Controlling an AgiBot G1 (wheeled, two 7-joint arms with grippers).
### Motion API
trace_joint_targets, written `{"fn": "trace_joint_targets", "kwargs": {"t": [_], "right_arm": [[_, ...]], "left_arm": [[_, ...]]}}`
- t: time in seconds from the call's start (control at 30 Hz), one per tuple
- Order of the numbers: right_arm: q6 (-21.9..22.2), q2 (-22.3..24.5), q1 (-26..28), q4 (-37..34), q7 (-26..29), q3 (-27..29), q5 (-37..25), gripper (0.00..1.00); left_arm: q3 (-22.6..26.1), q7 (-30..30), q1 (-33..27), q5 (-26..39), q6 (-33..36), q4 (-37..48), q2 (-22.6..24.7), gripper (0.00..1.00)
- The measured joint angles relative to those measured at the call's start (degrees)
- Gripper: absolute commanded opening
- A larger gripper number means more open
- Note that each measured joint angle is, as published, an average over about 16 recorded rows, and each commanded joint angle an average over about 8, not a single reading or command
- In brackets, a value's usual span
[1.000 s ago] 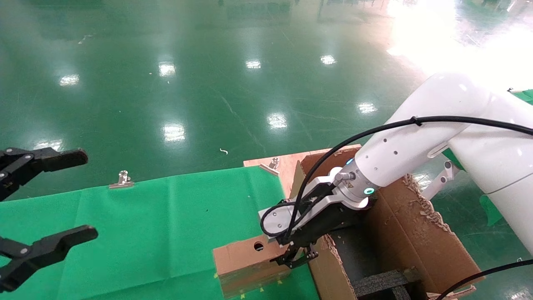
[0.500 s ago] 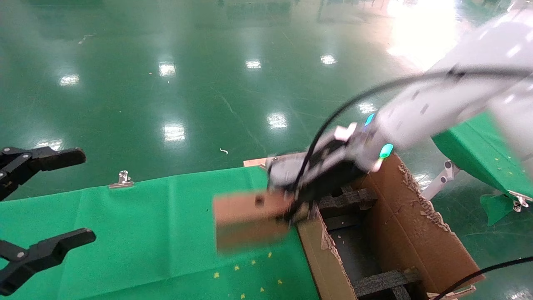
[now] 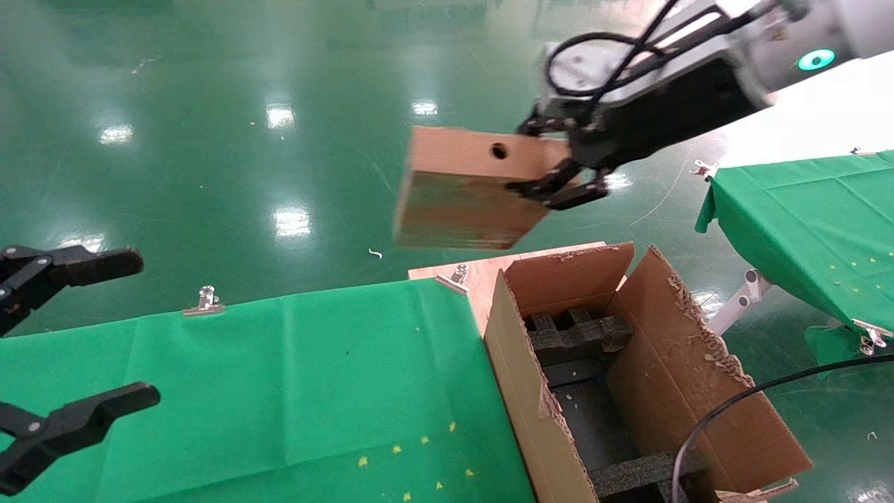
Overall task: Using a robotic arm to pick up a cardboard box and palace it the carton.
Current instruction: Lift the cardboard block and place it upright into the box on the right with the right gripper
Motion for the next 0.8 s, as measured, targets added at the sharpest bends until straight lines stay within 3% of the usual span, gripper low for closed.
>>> {"fn": "trace_joint_targets", "kwargs": {"t": [0.3,0.8], "right_arm": [[-0.4,9.6,4.5,4.5,4.3,-6.8,-0.9,0.00],[-0.1,27.5,8.3,21.4,18.2,-17.8,2.5,0.00]], "left_arm": [[0.0,0.0,0.0,0.0,0.0,0.0,0.0,1.00],[0.0,0.0,0.0,0.0,0.0,0.0,0.0,1.00]]}}
